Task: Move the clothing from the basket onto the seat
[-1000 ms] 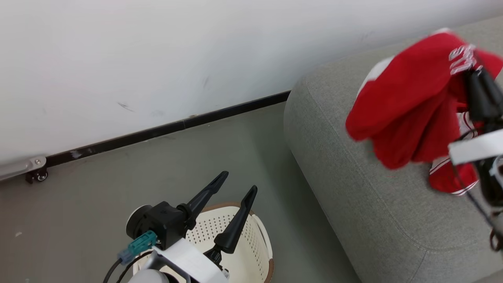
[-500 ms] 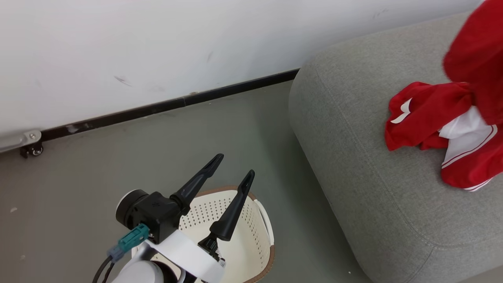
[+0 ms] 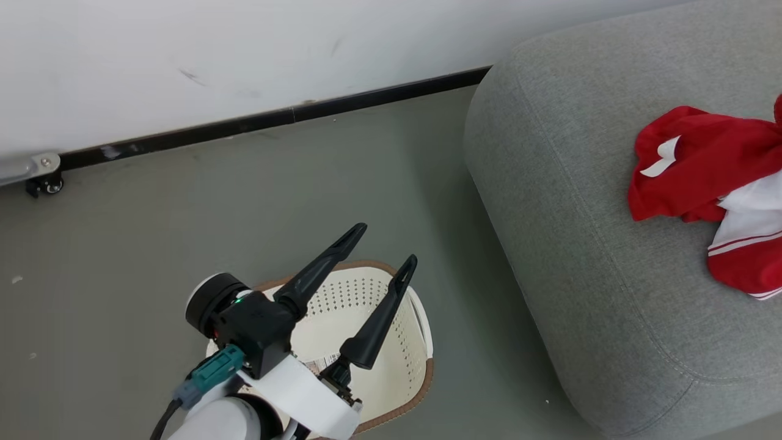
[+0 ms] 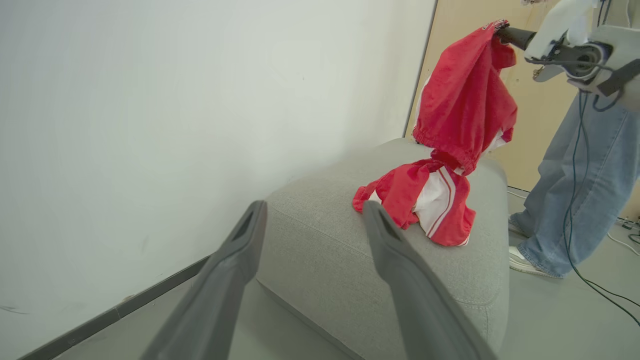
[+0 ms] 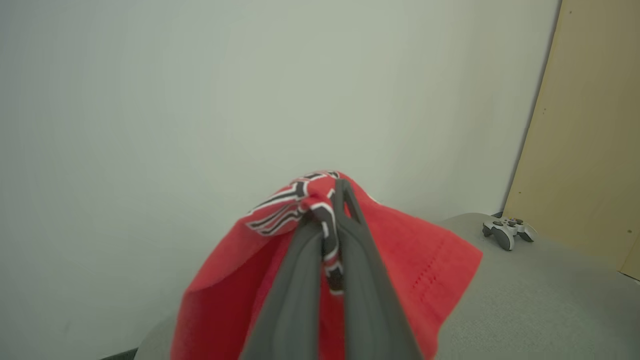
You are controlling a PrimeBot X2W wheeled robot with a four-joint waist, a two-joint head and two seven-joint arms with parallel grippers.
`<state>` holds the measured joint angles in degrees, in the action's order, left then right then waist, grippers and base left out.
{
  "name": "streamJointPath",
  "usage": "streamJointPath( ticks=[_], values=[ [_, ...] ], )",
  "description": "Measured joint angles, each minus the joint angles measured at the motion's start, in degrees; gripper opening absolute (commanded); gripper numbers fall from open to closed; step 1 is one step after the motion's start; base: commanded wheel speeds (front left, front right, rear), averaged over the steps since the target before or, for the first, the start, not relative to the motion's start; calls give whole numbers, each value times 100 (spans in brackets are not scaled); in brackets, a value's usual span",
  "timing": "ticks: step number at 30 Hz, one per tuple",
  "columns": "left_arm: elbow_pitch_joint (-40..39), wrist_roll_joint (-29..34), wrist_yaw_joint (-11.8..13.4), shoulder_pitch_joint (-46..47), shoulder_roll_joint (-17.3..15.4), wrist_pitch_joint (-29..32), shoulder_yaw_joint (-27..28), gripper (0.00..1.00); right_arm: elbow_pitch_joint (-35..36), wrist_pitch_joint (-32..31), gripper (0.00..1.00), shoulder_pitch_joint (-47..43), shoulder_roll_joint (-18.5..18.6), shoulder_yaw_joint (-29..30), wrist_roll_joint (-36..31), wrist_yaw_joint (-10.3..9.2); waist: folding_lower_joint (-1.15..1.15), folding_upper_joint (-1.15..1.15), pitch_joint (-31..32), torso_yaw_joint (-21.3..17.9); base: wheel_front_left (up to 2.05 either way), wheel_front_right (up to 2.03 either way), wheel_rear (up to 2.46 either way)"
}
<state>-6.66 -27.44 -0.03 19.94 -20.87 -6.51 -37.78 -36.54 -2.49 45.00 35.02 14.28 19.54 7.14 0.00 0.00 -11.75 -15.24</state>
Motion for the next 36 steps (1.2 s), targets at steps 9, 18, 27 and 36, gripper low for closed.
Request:
streamJointPath(
  ticks=[9,18,27,36],
  values=[
    [-130,99,-56,203,85,155,-163,100,-669,438,0,-226,-431,-55,-405,0,0,0,-334,114,0,0,0],
    [-179,151,-105,341,101,247,-233,100,-1361,617,0,-618,-788,232,-656,0,0,0,-611,193,0,0,0],
    [-172,226,-126,438,99,248,-232,100,-1756,854,0,-659,-1122,334,-888,0,0,0,-813,216,0,0,0],
    [-76,238,-152,497,105,237,-208,100,-1900,1149,100,-648,-1244,277,-992,0,0,0,-890,141,0,0,0]
  ],
)
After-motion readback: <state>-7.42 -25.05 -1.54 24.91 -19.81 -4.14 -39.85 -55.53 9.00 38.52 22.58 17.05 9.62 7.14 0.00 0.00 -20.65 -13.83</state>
